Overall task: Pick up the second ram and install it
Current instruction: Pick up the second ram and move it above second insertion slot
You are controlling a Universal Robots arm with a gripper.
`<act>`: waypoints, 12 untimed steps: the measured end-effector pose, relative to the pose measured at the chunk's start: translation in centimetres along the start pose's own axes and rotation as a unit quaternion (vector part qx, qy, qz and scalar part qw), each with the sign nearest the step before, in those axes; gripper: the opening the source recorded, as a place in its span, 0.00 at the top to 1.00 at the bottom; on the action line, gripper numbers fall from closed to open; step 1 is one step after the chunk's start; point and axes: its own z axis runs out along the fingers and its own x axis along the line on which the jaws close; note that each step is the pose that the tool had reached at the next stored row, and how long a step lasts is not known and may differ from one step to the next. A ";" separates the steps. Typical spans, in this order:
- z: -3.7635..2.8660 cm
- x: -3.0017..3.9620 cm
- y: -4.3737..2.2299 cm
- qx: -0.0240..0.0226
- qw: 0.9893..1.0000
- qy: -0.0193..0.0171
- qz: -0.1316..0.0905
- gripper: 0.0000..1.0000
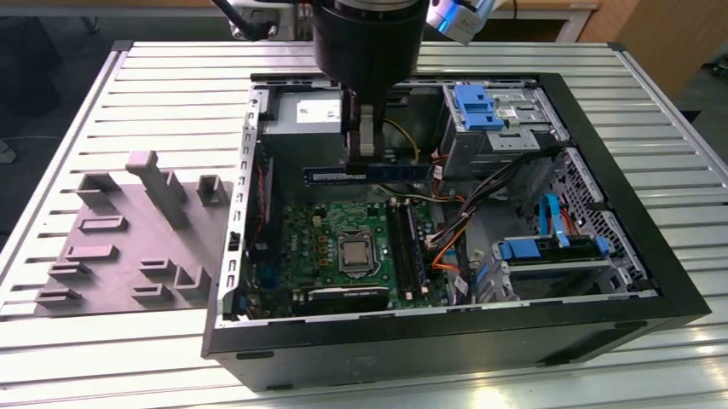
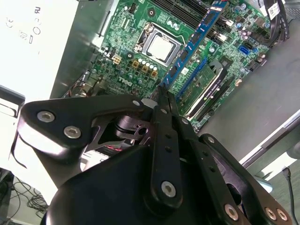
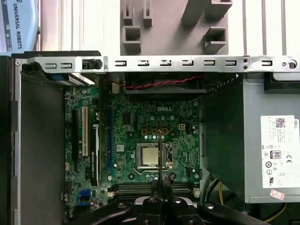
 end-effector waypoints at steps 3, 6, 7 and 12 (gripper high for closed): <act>0.09 0.00 -0.09 0.000 1.000 0.000 0.000 0.88; 0.18 0.00 -0.18 0.000 1.000 0.000 0.000 0.88; 0.21 0.00 -0.20 0.000 1.000 0.000 0.000 0.88; 0.34 0.00 -0.35 0.000 1.000 0.000 0.000 0.88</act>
